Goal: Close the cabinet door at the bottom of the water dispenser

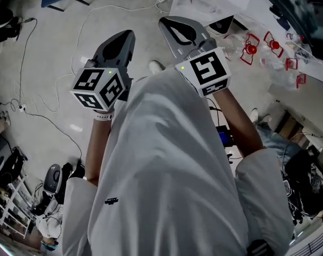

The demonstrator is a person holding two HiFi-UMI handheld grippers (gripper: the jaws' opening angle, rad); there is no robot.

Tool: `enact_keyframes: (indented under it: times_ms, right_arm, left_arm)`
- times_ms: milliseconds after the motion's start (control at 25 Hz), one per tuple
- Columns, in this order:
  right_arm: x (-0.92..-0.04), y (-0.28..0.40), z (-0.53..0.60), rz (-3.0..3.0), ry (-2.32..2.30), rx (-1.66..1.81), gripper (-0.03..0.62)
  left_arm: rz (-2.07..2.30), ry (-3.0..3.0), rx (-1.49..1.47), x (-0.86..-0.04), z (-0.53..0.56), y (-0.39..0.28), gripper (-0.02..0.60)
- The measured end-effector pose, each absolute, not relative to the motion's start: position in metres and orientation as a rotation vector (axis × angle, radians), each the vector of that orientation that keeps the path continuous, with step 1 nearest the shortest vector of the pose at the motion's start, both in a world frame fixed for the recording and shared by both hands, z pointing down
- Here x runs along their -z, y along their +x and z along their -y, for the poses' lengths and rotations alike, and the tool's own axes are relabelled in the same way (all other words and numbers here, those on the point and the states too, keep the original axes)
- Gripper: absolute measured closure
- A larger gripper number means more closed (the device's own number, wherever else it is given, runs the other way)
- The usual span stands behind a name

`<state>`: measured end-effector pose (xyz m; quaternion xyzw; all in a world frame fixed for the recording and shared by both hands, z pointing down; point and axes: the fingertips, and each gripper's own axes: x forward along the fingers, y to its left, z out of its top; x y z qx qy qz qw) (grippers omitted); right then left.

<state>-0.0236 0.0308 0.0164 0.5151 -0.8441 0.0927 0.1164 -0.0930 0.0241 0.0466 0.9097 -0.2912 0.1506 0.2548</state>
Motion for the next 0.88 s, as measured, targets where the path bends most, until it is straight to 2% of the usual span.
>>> enact_keyframes:
  times_ms: [880]
  right_arm:
    - [-0.009,0.010,-0.067,2.423,1.591,-0.268,0.585]
  left_arm:
    - [0.802,2.508,-0.315,-0.016,-0.053,-0.070,0.575]
